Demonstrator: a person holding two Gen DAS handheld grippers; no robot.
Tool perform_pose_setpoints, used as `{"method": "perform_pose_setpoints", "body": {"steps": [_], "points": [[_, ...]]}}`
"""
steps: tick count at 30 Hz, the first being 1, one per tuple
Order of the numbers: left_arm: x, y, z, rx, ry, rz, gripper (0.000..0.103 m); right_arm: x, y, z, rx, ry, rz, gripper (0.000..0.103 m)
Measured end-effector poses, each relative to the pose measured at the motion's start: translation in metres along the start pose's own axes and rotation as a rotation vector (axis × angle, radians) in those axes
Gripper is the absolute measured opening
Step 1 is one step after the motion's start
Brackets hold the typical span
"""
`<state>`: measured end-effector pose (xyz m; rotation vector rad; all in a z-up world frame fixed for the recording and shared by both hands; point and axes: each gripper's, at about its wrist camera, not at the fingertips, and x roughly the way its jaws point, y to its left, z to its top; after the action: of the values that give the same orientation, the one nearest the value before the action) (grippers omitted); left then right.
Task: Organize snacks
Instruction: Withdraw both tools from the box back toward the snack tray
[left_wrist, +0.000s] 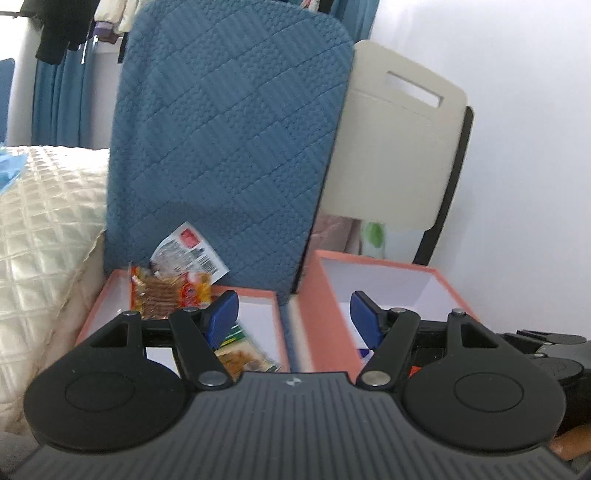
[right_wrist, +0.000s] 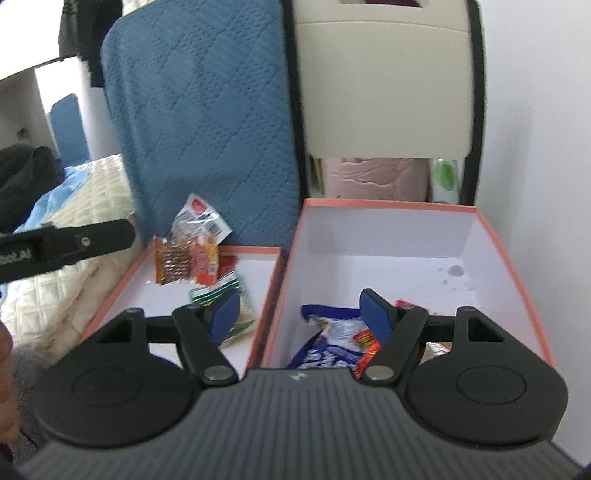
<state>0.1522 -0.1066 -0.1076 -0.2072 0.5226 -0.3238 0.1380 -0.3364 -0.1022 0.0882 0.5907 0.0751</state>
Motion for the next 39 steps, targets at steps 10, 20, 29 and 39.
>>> {"method": "perform_pose_setpoints", "body": {"steps": [10,20,29,39], "points": [[-0.004,0.034,-0.017,-0.01,0.018,0.028,0.072,0.019,0.035,-0.014,-0.028,0.023,0.048,0.073],[-0.003,0.064,-0.031,-0.058,0.04,0.048,0.072,0.028,0.061,-0.033,-0.069,0.06,0.057,0.073],[-0.006,0.075,-0.041,-0.061,0.055,0.069,0.072,0.028,0.076,-0.05,-0.103,0.07,0.062,0.073],[0.009,0.072,-0.059,-0.057,0.1,0.079,0.072,0.031,0.087,-0.066,-0.18,0.087,0.061,0.073]]}}
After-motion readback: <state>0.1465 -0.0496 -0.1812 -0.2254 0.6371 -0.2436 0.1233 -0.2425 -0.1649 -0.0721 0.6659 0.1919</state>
